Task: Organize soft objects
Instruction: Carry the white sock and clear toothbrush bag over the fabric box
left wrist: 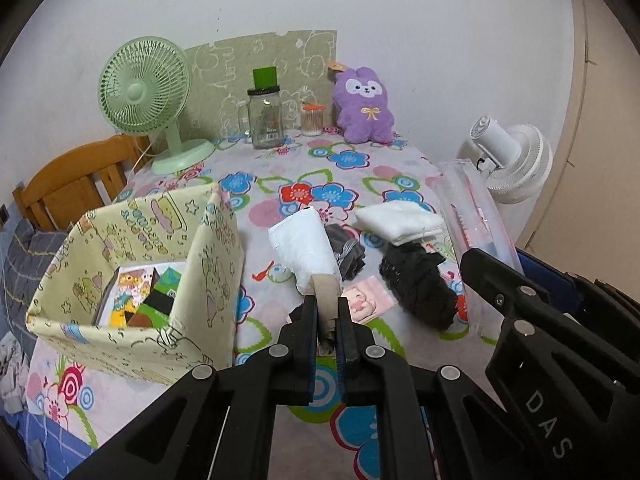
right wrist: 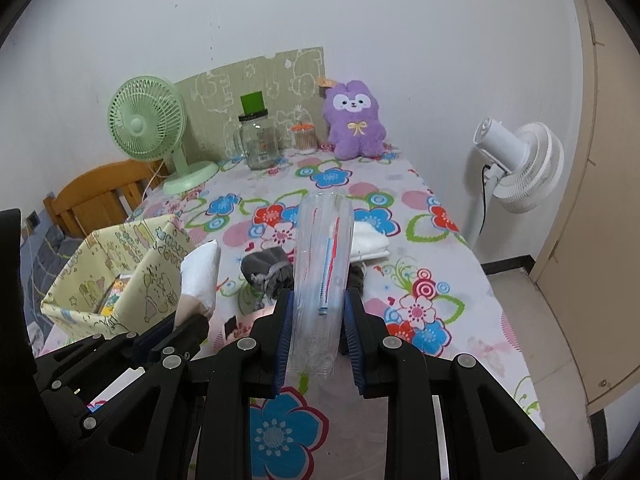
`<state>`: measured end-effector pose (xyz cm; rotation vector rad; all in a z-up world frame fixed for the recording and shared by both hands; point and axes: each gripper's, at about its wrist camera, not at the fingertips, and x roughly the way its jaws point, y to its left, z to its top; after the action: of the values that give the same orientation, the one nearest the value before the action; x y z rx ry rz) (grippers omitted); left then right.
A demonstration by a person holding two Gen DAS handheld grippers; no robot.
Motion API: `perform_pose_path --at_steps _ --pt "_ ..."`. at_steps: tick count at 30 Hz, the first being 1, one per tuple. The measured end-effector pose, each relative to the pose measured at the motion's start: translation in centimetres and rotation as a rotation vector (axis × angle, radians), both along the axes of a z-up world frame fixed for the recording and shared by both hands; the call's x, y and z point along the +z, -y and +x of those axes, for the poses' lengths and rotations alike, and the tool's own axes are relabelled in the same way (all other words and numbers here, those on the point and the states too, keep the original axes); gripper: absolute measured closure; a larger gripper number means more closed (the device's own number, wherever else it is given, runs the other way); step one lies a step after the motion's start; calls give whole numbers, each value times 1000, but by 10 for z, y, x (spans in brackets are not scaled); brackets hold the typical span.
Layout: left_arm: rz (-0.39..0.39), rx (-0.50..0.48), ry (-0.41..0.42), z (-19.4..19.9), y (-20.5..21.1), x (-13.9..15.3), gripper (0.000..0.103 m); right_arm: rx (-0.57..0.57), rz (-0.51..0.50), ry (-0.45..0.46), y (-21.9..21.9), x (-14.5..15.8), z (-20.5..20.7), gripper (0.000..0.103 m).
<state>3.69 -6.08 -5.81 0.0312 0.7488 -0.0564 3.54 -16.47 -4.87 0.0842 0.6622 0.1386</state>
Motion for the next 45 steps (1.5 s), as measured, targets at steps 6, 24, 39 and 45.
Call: perform_pose_path --at_steps 6,24,39,45 --pt "21 -29 22 -2 5 15 98 0 0 10 0 12 0 75" --pt "41 -66 82 -2 -5 42 98 17 -57 40 -14 40 6 75" --pt "68 -60 102 4 -40 57 98 143 -55 47 -56 55 20 75" --pt "89 -51 111 6 -53 58 98 181 -73 54 -75 58 25 75"
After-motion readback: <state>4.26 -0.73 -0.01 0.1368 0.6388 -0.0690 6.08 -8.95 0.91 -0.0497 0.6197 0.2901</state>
